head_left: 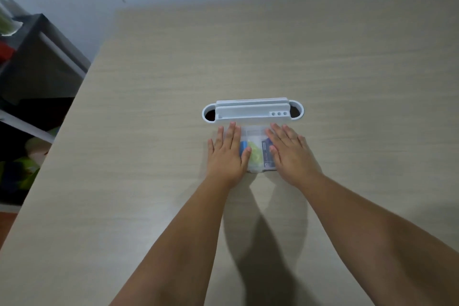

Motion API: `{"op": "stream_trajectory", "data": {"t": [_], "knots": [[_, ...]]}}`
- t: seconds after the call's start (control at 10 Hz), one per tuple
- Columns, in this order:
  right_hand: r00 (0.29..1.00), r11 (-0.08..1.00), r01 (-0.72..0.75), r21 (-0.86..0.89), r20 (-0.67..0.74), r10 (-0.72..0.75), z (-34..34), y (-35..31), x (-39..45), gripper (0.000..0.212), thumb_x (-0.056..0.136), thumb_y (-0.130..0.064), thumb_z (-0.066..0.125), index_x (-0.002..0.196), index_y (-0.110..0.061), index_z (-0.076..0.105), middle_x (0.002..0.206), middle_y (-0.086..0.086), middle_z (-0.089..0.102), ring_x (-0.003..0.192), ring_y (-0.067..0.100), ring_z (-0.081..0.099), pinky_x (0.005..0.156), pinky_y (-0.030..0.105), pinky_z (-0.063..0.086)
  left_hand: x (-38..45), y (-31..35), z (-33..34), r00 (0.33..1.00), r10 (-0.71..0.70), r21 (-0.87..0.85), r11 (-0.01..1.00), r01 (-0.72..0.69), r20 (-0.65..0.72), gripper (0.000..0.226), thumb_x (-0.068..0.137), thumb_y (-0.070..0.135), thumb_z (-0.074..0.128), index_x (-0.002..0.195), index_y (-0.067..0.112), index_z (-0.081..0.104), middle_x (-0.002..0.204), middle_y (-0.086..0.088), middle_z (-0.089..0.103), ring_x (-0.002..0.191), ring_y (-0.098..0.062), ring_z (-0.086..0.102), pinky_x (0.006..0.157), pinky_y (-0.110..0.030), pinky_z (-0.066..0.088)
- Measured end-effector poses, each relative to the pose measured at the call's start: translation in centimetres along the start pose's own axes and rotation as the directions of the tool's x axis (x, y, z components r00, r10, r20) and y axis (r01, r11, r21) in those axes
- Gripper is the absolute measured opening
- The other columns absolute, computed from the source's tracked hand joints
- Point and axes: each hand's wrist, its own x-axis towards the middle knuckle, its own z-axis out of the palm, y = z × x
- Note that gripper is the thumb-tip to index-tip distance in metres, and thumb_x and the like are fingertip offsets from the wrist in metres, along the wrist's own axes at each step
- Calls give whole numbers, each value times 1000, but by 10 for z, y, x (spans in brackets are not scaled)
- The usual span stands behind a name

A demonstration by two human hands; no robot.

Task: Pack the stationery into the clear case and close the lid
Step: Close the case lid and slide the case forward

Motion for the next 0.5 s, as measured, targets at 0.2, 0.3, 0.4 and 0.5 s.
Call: {"op": "stream_trajectory", "data": {"t": [0.2,0.3,0.4,0.5], "knots": [[1000,1000,-5,-14,-13,5,-2,2,24,67,90,-46,1,152,-29,18,163,-11,12,151,15,10,119,47,18,26,-1,-5,1000,6,14,1000,-6,-11,66,101,51,20,157,24,0,165,8,-7,152,-22,-10,122,-50,-2],[1000,1000,-15,-16,27,16,-6,4,27,57,98,-42,9,153,-29,14,163,-11,7,151,14,4,121,48,13,30,0,-7,1000,9,25,1000,-10,9,66,101,51,19,157,24,-2,165,7,-9,152,-21,-13,122,-50,-5],[997,999,-34,33,68,32,-11,0,27,53,102,-38,20,153,-29,9,164,-8,-1,151,15,-4,121,48,2,29,1,-13,999,-8,-1,1000,8,35,67,101,53,17,156,23,-5,165,7,-13,151,-20,-17,122,-51,-7],[985,927,-144,345,-42,169,-30,-5,22,55,100,-40,29,153,-26,17,164,0,9,151,21,4,122,49,1,12,7,-20,998,-52,-88,995,50,-23,70,100,54,18,156,21,-9,164,7,-14,151,-20,-18,122,-49,-10]]}}
